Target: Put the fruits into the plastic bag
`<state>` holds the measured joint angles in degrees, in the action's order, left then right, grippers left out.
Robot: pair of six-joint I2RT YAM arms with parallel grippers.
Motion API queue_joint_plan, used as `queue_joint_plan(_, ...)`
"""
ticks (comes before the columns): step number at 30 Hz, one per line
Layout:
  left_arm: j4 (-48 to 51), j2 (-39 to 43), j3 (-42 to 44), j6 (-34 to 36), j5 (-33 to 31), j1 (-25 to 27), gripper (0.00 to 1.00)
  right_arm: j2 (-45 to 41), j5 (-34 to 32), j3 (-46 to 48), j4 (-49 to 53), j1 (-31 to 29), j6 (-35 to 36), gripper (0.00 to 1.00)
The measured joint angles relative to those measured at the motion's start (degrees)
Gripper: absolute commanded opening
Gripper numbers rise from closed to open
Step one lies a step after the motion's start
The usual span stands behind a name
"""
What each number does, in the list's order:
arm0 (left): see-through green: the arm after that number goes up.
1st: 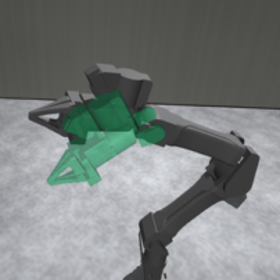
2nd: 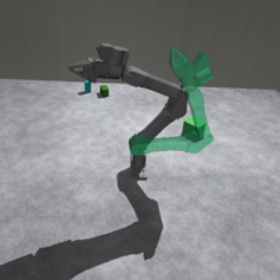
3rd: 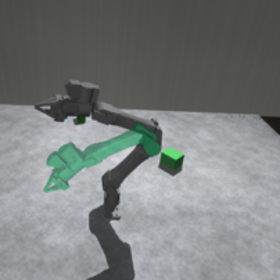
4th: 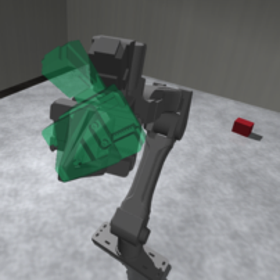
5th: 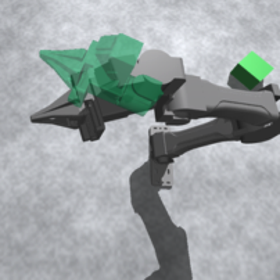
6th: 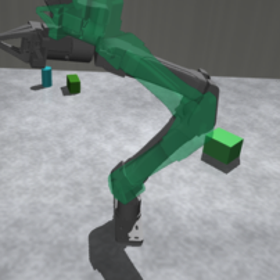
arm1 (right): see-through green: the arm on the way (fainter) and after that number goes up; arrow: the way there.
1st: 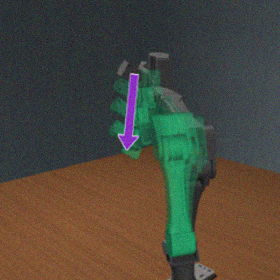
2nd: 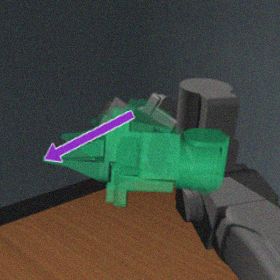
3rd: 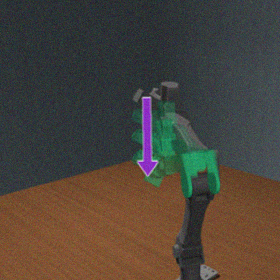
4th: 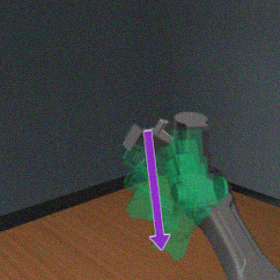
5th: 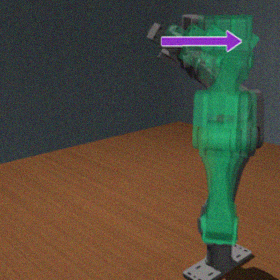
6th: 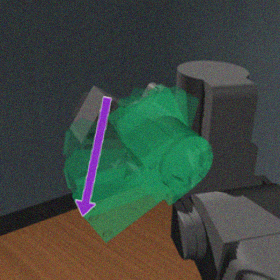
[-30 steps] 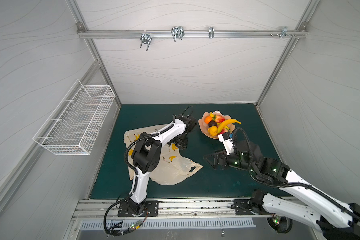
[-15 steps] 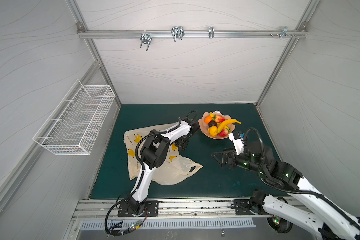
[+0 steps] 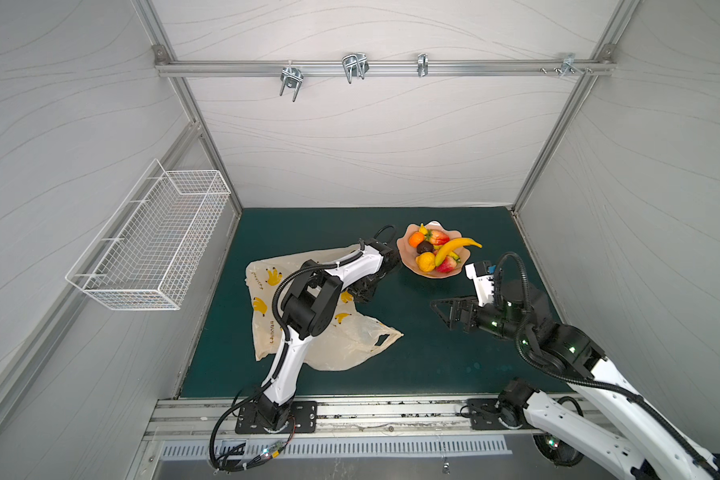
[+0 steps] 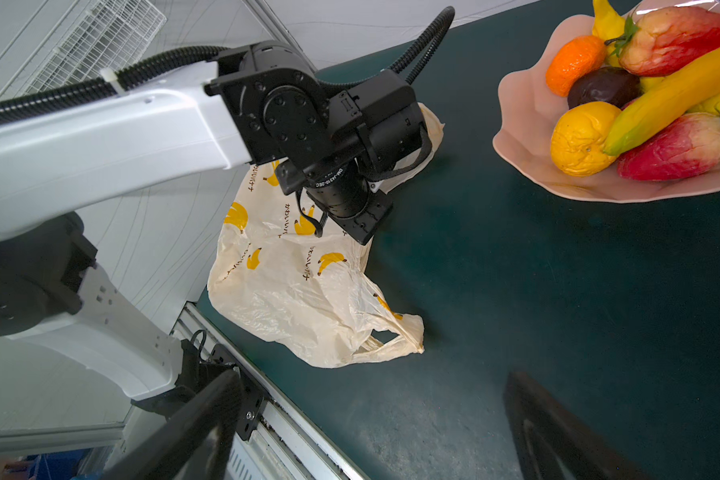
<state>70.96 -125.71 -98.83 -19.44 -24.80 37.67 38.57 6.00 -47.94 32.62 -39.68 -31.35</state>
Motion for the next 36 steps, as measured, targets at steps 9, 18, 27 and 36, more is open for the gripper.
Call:
queue_joint_plan(9,-1.0,-0.1,-1.9,-1.4,-1.8,0.1,0.58,0.7,5.0,-0.4,-0.2,5.0,0.7,0.99)
queue_joint_plan(18,-3.0,-2.3,0.1,-0.6,-5.8,0.4,0.58,0.8,7.2,-0.4,-1.7,6.6,0.8,0.99)
queue_joint_plan(27,-4.5,-2.1,4.1,0.0,-10.2,0.9,0.50,2.2,9.1,-0.4,-3.1,8.0,0.8,0.99)
queue_joint_plan(36,-6.0,0.0,10.1,1.1,-10.8,1.1,0.03,2.4,9.7,-0.4,-3.8,9.5,0.8,0.99)
